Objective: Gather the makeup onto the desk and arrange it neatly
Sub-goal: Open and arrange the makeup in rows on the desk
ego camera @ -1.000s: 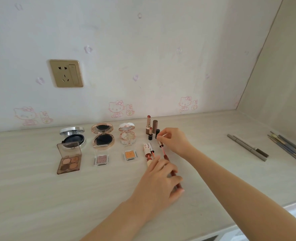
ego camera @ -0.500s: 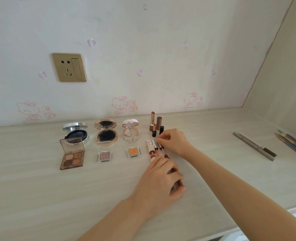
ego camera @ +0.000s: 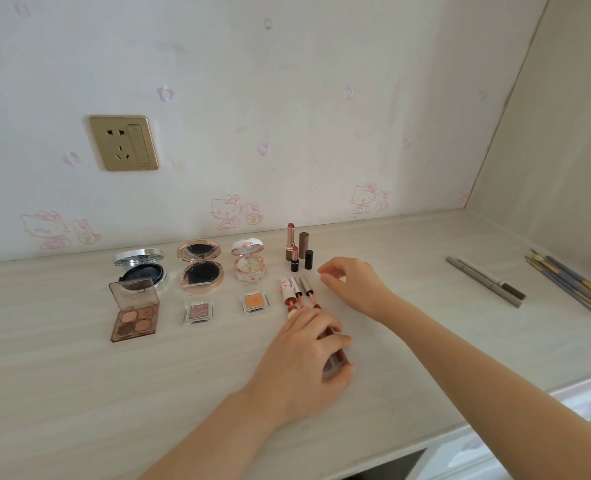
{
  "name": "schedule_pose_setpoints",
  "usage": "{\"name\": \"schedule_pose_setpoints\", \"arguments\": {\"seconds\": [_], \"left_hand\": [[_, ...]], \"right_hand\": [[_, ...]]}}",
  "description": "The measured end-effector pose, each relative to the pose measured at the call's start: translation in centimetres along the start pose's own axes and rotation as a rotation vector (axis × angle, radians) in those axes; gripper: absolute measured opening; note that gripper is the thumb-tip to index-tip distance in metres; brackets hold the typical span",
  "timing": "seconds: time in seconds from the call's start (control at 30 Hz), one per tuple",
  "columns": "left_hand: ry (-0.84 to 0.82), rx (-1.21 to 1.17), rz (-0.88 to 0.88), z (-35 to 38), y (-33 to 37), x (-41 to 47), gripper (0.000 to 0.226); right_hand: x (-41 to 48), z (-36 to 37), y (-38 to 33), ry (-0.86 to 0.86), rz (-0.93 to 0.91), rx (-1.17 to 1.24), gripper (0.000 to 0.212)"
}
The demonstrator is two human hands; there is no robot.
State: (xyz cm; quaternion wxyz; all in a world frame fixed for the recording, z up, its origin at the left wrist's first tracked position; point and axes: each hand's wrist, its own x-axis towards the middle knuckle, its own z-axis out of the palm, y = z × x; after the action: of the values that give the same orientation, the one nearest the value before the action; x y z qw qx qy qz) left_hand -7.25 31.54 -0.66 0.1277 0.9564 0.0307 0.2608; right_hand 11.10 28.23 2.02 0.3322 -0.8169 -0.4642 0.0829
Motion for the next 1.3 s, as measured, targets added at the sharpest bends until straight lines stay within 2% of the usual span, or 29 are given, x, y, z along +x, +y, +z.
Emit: {"name": "schedule_pose_setpoints", "arguments": {"seconds": [0.33, 0.43, 0.6, 0.73, 0.93, 1.2, 1.3], "left_hand": [[-0.036, -0.022, -0.011, 0.2, 0.7, 2.0, 0.034], [-0.093, -0.060, -0.009, 1.1, 1.7, 4.5, 0.026], [-0.203, -0.113, -0.008, 4.2, 3.5, 9.7, 0.030], [-0.293, -0.085, 0.010, 7.2, 5.1, 14.1, 0.035], [-0.325, -0.041, 0.018, 11.1, 6.1, 18.8, 0.045], [-0.320, -0.046, 0.030, 14.1, 6.2, 23.5, 0.050], [-0.383, -0.004, 0.074, 14.9, 5.8, 24.7, 0.053]], "right_hand": [[-9.1, -6.2, 6.4, 0.062, -0.013, -0.215, 0.025], [-11.2, -8.2, 8.2, 0.087, 0.013, -0.282, 0.026], [-13.2, -11.4, 11.6, 0.171, 0.075, -0.312, 0.024], [-13.7, -13.2, 14.3, 0.259, 0.095, -0.328, 0.022], [-12.7, -14.9, 17.3, 0.344, 0.095, -0.366, 0.020], [-11.0, -15.3, 19.2, 0.346, 0.178, -0.466, 0.024], [-10.6, -15.1, 19.5, 0.350, 0.190, -0.486, 0.026]]}}
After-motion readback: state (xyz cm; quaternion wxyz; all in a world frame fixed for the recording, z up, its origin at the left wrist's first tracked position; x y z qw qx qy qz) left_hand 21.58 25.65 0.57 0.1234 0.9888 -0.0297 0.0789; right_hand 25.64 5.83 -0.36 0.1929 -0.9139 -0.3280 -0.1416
